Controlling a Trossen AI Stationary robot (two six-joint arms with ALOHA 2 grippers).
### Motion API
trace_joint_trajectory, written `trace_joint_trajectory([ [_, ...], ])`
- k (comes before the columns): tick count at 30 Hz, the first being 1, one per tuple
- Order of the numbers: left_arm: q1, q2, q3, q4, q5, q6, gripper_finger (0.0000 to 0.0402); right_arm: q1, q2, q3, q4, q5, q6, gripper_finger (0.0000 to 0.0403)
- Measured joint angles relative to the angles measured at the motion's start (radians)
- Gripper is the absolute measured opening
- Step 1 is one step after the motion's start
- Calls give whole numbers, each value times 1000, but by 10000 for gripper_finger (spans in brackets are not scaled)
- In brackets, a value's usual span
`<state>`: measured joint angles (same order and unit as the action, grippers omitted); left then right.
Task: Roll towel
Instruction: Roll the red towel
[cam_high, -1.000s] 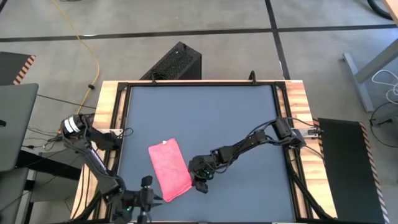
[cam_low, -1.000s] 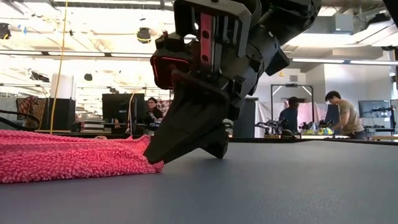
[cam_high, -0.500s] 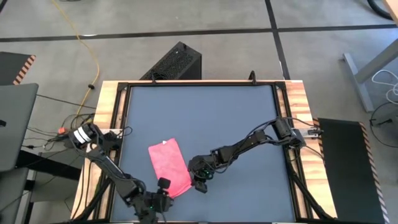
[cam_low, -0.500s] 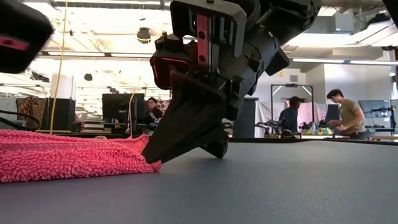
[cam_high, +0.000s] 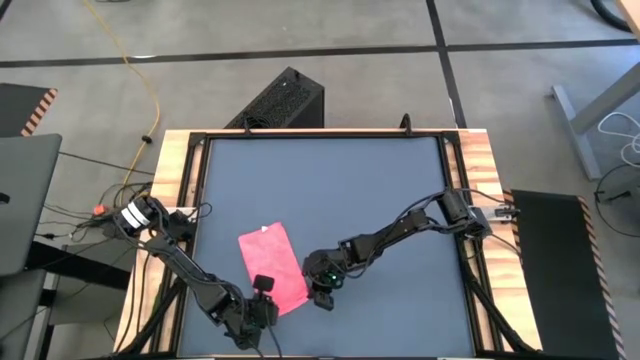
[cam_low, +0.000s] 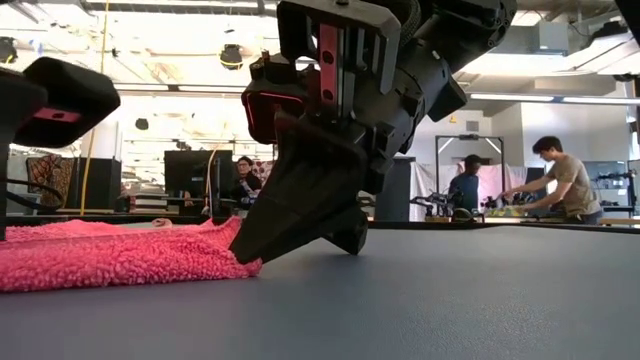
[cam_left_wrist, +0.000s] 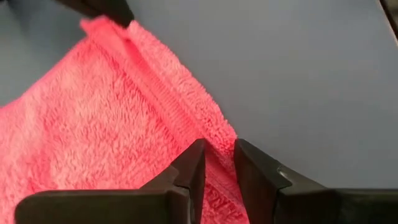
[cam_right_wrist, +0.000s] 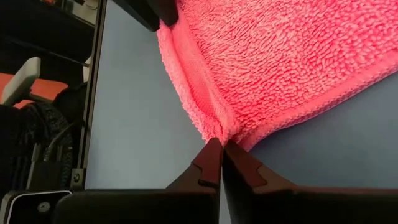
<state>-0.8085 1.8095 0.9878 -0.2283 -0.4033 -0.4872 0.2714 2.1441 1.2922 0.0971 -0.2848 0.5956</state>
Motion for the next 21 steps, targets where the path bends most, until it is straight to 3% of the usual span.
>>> trace_joint_trajectory([
  [10,0,7,-13,2,21,-58,4,-7,1,0,12,-13,-46,98],
  [14,0,7,-13,0,22,-71,2,-19,-3,0,10,-61,-107,126],
  [21,0,8,-13,-19,21,-113,0,-31,-63,-4,-70,-30,-255,156],
])
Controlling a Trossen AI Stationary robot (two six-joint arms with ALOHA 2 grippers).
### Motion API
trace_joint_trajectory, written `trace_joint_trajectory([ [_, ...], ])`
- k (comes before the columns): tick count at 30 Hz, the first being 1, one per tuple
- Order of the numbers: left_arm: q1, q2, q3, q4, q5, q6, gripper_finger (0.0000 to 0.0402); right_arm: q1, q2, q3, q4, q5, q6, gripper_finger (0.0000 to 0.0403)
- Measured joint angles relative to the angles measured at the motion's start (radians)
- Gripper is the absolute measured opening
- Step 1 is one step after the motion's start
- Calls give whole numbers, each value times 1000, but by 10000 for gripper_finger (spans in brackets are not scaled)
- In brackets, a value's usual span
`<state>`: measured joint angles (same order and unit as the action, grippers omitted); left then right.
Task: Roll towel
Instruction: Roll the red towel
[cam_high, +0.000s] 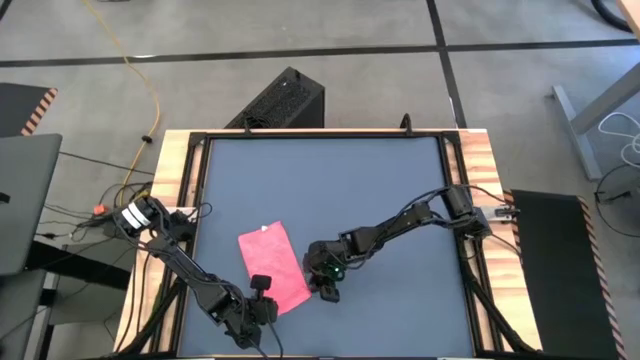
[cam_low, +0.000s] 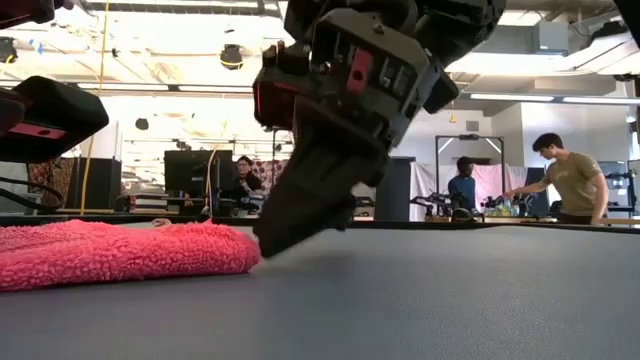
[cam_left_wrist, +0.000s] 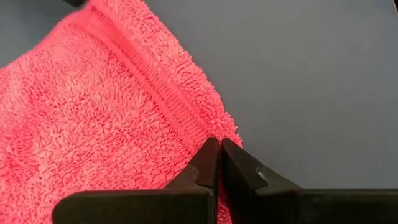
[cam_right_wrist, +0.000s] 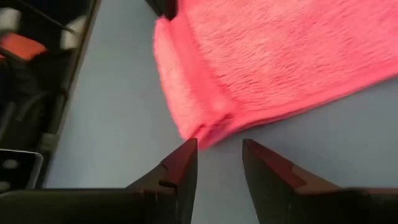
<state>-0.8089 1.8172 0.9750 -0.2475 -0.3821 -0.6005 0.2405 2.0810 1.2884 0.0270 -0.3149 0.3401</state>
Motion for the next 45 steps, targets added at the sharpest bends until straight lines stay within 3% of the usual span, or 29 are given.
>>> trace_joint_trajectory([
  [4,0,0,0,0,1,-7,0,14,-58,1,-91,91,-102,156],
  [10,0,0,0,-2,8,-7,0,137,-62,-5,6,178,-464,154],
  [16,2,0,-1,0,17,-7,0,218,-43,-5,79,418,-686,154],
  [38,2,0,-1,10,35,-14,0,150,79,-1,164,411,-654,149],
  [45,1,0,-1,-10,37,-26,0,127,78,0,137,371,-526,84],
])
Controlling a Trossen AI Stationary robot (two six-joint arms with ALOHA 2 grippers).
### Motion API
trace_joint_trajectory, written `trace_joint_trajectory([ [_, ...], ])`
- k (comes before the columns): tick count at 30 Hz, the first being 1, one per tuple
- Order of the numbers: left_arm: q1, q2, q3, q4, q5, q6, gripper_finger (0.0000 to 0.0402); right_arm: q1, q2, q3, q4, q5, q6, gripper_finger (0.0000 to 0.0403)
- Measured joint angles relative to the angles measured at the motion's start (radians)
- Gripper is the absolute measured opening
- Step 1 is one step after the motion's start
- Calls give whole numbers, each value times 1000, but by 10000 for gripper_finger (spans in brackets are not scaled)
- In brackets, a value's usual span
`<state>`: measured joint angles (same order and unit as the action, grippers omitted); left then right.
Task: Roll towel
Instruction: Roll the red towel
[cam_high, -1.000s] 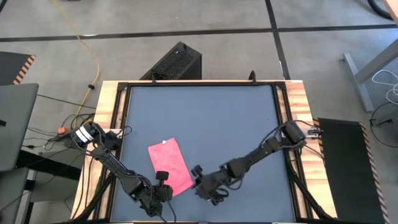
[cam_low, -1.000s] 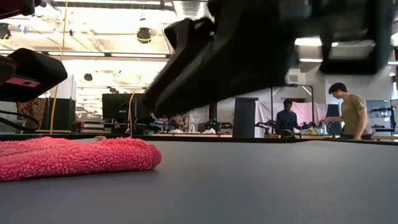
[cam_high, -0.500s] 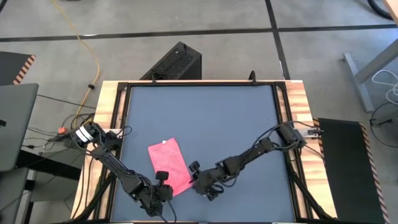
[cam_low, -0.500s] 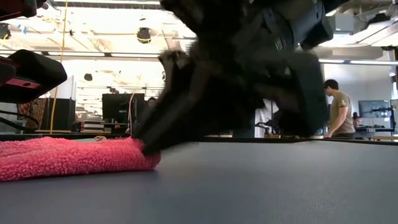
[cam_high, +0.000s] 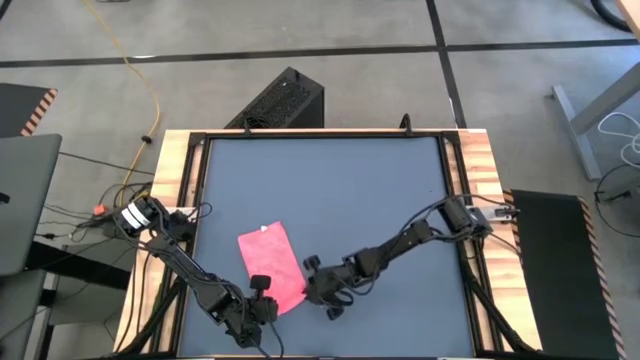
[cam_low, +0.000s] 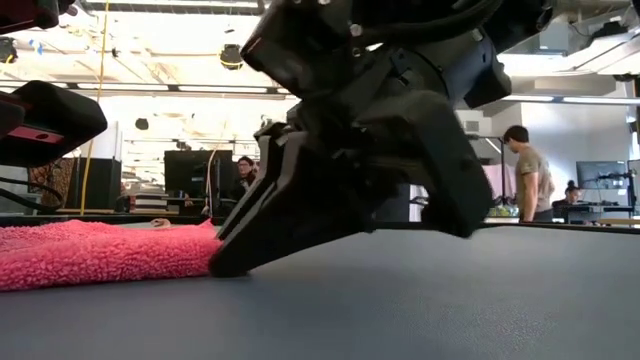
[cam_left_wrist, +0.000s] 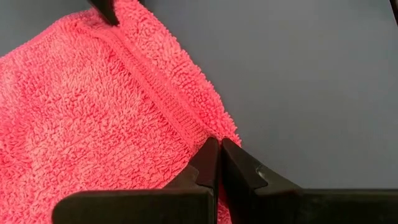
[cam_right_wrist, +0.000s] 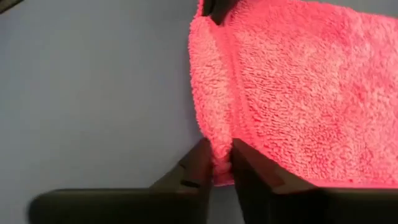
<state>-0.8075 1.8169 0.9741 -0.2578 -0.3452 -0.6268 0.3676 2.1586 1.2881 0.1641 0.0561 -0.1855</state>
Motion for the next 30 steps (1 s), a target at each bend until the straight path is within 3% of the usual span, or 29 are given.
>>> trace_joint_trajectory([
  [5,-7,-14,0,-15,-2,-6,0,-19,-2,2,-28,-74,132,18],
  [11,-23,-84,-2,-70,-67,-7,0,-63,-4,1,-23,-270,380,32],
  [17,-46,-118,-2,-112,-145,-24,0,-101,-4,0,-24,-424,514,24],
  [23,-61,-117,-2,-118,-200,-31,17,-116,-4,-1,-30,-456,560,29],
  [30,-62,-116,-2,-109,-170,-54,94,-114,-4,-1,-31,-452,563,26],
])
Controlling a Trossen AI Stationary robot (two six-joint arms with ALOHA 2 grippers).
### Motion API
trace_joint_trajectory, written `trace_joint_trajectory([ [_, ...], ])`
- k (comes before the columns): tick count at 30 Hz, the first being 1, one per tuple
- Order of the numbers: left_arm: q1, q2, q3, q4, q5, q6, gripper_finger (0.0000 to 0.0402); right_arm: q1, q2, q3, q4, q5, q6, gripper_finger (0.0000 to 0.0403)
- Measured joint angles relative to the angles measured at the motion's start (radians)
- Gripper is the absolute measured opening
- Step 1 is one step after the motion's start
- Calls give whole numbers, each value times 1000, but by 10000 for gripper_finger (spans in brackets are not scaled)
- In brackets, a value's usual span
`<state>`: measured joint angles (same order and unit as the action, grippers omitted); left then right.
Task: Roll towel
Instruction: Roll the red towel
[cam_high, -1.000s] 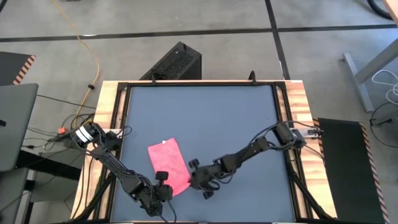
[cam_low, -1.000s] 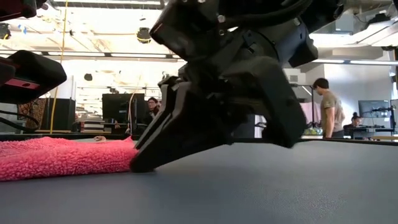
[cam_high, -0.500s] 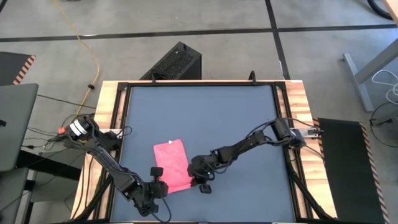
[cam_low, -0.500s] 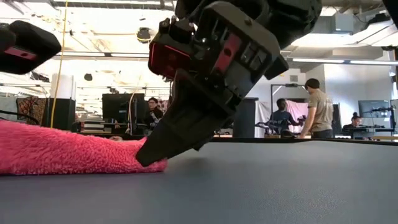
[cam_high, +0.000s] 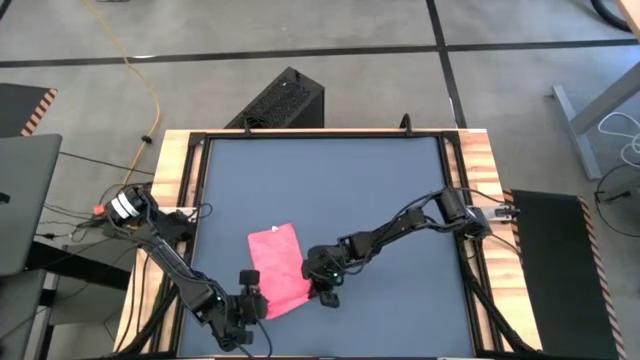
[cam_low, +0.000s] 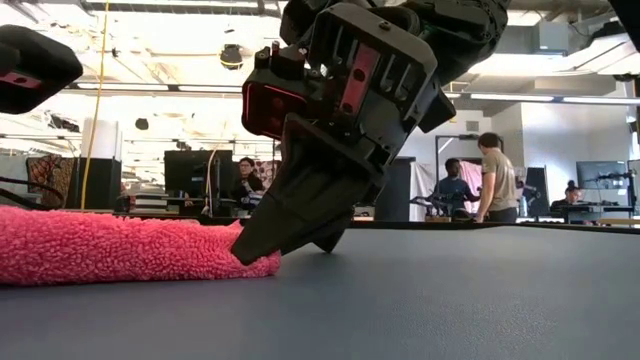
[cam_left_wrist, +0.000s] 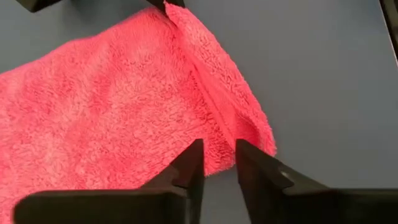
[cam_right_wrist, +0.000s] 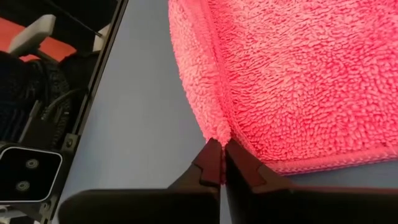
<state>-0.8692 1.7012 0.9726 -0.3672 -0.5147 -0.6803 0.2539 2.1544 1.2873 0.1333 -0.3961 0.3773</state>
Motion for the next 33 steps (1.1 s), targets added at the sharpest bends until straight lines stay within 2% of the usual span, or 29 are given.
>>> trace_joint_trajectory([
  [5,-10,-5,0,89,-115,42,141,1,0,0,0,10,13,27],
  [10,-41,16,3,262,-122,176,141,-6,-1,0,-2,14,31,26],
  [13,-40,53,2,229,-67,171,118,-7,-1,0,-5,17,33,27],
  [18,-54,69,1,202,-66,173,89,-7,-1,0,-6,28,34,27],
  [26,-103,95,2,185,-76,189,104,-8,-1,0,-6,29,35,28],
  [33,-92,143,2,169,-90,177,112,-10,-1,0,-6,32,37,28],
])
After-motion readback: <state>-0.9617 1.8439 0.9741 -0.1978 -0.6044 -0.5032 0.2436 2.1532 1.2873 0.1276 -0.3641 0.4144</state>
